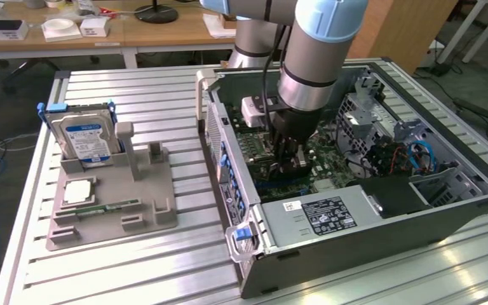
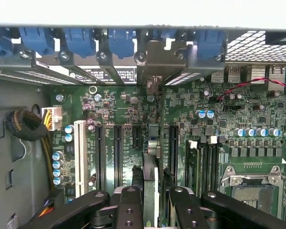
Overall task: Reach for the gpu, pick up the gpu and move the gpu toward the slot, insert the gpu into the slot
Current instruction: 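Insert the gpu into the slot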
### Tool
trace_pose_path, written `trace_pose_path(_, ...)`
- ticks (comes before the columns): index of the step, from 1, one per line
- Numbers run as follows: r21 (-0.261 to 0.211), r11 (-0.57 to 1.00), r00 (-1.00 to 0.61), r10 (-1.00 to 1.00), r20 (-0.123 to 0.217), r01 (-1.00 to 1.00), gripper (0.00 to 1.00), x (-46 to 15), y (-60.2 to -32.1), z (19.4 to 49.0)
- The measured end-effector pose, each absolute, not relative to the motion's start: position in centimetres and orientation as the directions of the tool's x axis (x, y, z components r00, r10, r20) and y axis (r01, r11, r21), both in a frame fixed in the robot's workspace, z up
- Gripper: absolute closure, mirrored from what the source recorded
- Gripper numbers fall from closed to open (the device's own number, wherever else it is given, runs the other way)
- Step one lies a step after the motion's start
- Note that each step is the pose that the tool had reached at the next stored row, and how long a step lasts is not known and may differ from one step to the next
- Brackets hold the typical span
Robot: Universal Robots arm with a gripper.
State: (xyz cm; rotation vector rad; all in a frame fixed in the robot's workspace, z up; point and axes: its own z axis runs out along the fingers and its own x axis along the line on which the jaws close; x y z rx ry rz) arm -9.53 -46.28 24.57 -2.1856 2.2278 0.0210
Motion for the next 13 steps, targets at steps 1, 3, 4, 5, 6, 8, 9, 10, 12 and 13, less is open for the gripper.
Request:
trace_pose_path(1,-0.005,0.019,-0.019,-1.0,-0.024,-1.0,0.74,-9.53,-46.24,24.57)
trace_pose_path(3,-0.005,0.018,-0.018,-1.0,-0.023,-1.0,0.74,-9.54,-45.96,24.58)
trace_pose_path(4,-0.005,0.018,-0.018,-1.0,-0.023,-1.0,0.74,-9.54,-45.81,24.58)
trace_pose_path(5,-0.005,0.018,-0.018,-1.0,-0.023,-1.0,0.74,-9.54,-45.75,24.57)
trace_pose_path(6,-0.005,0.018,-0.018,-1.0,-0.024,-1.0,0.74,-9.53,-45.73,24.56)
trace_pose_path(8,-0.005,0.018,-0.018,-1.0,-0.024,-1.0,0.74,-9.53,-45.73,24.55)
trace_pose_path(9,-0.005,0.018,-0.018,-1.0,-0.024,-1.0,0.74,-9.54,-45.78,24.54)
trace_pose_path(10,-0.005,0.018,-0.018,-1.0,-0.024,-1.0,0.74,-9.54,-45.83,24.53)
trace_pose_path(12,-0.005,0.018,-0.018,-1.0,-0.024,-1.0,0.74,-9.54,-45.86,24.52)
trace_pose_path(13,-0.005,0.018,-0.018,-1.0,-0.024,-1.0,0.74,-9.54,-45.86,24.52)
